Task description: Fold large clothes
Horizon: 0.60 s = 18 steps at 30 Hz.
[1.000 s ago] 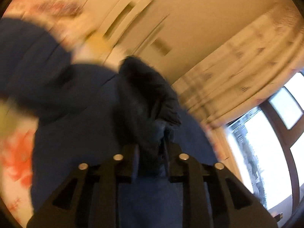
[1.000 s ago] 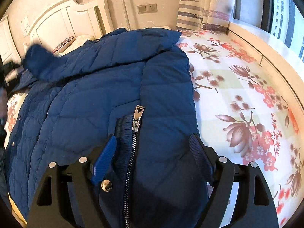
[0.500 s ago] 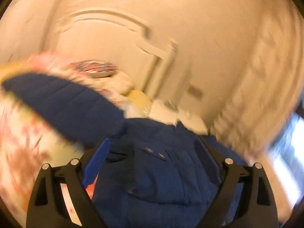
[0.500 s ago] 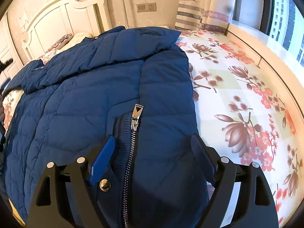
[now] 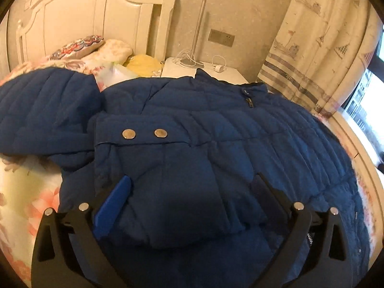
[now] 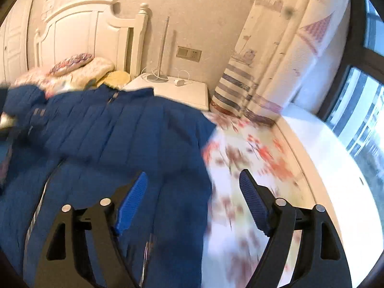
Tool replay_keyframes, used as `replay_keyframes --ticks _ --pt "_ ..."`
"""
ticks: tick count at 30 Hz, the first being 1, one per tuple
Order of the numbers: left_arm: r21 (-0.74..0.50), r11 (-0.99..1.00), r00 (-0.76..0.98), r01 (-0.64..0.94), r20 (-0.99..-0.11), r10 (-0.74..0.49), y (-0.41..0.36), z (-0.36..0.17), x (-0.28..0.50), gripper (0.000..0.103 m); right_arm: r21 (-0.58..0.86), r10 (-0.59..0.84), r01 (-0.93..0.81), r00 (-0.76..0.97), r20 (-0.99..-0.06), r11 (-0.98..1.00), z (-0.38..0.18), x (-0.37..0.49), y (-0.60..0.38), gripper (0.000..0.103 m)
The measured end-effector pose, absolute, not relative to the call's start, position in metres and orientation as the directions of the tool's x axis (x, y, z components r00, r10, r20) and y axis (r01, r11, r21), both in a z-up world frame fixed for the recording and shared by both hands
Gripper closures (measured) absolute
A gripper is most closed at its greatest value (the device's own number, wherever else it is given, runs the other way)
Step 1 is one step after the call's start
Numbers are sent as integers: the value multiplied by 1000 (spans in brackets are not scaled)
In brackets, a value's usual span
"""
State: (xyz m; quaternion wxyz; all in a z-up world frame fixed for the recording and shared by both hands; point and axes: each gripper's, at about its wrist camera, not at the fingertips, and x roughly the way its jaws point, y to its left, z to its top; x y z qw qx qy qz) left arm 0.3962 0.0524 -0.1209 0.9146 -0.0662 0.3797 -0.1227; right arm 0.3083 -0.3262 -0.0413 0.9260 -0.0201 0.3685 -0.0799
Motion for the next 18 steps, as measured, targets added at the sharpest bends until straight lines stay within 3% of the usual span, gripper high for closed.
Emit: replay_keyframes --ticks 4,5,6,7,10,13,16,18 --pt "-264 948 681 175 -663 -310 57 -122 400 3 18 -87 155 637 -766 988 -74 380 -341 33" --pt "-275 945 682 176 -658 -319 58 -122 399 3 11 -93 164 613 -785 986 -87 393 -340 33" --pt "-287 941 683 177 -653 -328 61 -122 398 3 -90 -181 189 548 -816 978 -105 406 -337 33" --pt "-297 938 683 178 -649 -335 61 -121 398 3 -160 -244 207 498 -832 965 -118 410 -338 23" --pt "-345 921 684 181 -629 -369 67 -122 398 3 -85 -216 276 490 -844 957 -128 402 -356 18" --pt "-376 909 686 180 -614 -390 72 -123 398 3 -101 -263 303 558 -787 948 -104 399 -352 23" --pt "-382 907 689 176 -610 -390 71 -122 397 3 -29 -179 230 664 -726 973 -80 413 -340 24" --pt "-385 906 688 175 -611 -392 71 -123 398 3 3 -90 137 664 -743 991 -82 442 -325 24"
